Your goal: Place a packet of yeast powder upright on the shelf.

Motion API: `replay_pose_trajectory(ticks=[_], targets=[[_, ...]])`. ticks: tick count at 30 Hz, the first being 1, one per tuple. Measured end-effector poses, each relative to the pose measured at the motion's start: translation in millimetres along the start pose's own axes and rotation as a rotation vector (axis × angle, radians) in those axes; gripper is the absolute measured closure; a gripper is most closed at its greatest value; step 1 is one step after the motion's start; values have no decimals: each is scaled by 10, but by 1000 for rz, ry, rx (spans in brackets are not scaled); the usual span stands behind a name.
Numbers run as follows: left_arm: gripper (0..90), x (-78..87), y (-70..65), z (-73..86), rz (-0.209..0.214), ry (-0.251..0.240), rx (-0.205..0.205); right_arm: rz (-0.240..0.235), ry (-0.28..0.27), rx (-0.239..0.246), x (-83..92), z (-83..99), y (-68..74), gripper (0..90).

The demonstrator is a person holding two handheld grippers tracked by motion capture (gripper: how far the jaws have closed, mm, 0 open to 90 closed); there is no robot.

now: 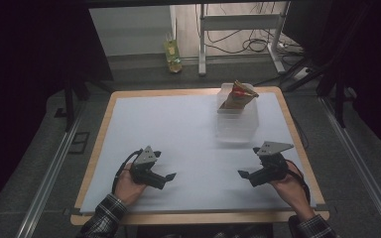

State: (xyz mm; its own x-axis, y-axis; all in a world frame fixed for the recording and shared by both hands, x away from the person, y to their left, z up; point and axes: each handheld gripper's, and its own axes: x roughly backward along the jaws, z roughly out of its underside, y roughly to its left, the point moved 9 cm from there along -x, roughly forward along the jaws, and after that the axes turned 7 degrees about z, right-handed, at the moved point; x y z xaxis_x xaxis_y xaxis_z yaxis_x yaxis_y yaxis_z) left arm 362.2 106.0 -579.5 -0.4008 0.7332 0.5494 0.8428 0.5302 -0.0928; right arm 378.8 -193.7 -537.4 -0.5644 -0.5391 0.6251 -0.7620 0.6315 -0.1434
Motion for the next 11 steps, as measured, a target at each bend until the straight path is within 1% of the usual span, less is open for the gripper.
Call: replay_pose_trajectory(ticks=[2,4,8,9,10,11], targets=[[10,-2,5,5,2,0,6,5,14,8,-6,60,8,0],[11,-2,10,9,-2,2,7,3,24,6,-18,101,9,0],[16,0,21,16,-13,17,-7,-3,27,4,-35,119,-3,0],[19,-6,31,21,-24,24,-14,-10,25,4,-36,118,2,0],[24,-14,44,29,-38,33,-25,-17,25,9,-36,119,7,0],[27,-14,44,29,-38,33,-25,-21,27,19,-34,122,11,0]])
